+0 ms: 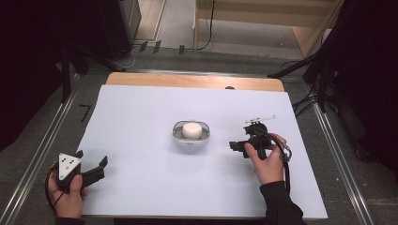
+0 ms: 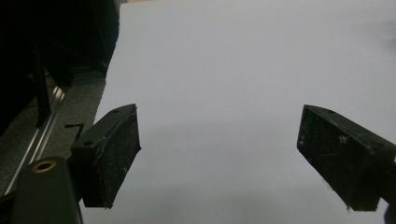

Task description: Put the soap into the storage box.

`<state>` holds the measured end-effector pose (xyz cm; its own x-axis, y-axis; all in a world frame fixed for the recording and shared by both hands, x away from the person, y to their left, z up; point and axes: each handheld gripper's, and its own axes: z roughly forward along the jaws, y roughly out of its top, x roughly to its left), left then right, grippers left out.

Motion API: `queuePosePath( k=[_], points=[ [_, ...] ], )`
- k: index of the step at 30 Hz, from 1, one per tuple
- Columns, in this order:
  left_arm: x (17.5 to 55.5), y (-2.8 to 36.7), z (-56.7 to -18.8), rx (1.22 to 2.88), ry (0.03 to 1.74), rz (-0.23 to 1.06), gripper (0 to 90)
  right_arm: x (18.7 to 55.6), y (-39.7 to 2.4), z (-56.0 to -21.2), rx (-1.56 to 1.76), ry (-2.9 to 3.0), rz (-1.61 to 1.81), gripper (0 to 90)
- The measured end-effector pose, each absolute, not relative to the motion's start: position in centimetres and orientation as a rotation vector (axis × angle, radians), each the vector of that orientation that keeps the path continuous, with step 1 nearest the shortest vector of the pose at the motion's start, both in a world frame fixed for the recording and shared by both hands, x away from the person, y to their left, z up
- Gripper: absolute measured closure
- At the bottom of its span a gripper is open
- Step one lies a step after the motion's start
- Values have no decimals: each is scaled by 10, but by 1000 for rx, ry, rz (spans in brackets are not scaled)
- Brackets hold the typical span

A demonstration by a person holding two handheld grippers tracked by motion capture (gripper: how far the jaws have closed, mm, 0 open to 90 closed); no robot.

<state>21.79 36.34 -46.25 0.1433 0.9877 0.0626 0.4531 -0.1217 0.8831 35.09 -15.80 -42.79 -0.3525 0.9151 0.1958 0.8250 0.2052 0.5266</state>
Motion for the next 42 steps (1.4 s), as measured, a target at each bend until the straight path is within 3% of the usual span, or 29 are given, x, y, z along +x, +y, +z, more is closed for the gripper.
queuePosePath(
  k=[42],
  points=[
    [218,364,-463,1679,1400,911,139,295,-272,-462,1811,2088,838,127]
  ],
)
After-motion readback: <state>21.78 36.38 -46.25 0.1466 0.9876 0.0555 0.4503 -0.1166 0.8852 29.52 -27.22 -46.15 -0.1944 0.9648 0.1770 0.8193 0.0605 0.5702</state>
